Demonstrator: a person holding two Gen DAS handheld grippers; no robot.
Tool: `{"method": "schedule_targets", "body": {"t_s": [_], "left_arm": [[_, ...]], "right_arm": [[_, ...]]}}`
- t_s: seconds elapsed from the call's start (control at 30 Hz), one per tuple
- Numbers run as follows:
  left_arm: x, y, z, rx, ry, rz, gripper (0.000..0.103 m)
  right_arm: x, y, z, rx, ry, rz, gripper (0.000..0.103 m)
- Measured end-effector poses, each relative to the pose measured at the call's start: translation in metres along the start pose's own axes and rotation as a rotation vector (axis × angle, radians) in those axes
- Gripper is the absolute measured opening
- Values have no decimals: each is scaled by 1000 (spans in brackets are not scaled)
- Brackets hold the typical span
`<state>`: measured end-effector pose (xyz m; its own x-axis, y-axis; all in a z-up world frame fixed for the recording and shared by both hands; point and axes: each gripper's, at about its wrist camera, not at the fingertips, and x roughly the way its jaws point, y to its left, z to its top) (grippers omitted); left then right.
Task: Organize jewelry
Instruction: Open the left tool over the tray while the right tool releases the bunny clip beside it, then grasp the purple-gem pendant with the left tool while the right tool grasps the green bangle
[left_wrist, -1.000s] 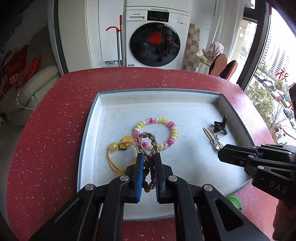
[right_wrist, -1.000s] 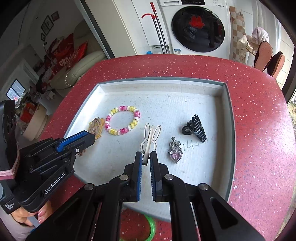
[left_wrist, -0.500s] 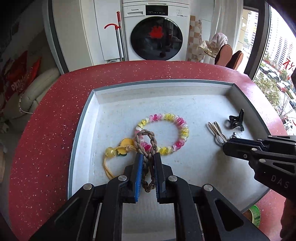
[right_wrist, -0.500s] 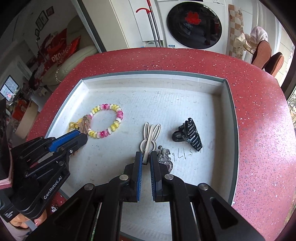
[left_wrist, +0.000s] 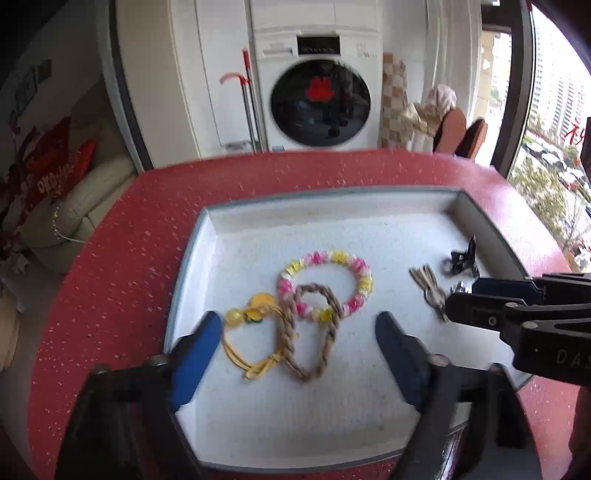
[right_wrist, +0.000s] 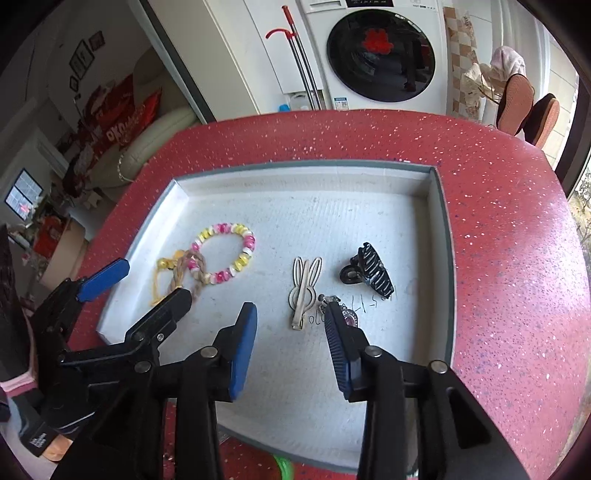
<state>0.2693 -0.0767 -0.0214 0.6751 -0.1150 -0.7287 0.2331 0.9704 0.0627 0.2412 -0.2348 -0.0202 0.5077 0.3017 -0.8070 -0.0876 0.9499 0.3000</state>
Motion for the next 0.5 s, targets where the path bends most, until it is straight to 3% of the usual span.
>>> {"method": "schedule_targets", "body": {"t_s": [0.33, 0.43, 0.5], "left_arm": [[-32, 11, -1, -27, -29, -8, 100], [-42, 19, -8, -51, -34, -3, 103], [-48, 23, -13, -63, -37, -9, 103]], "right_arm": [[-37, -7, -21, 44, -25, -15, 46], [-47, -5, -30, 51, -28, -11, 55], [-53, -4, -36, 50, -33, -14, 69]]}}
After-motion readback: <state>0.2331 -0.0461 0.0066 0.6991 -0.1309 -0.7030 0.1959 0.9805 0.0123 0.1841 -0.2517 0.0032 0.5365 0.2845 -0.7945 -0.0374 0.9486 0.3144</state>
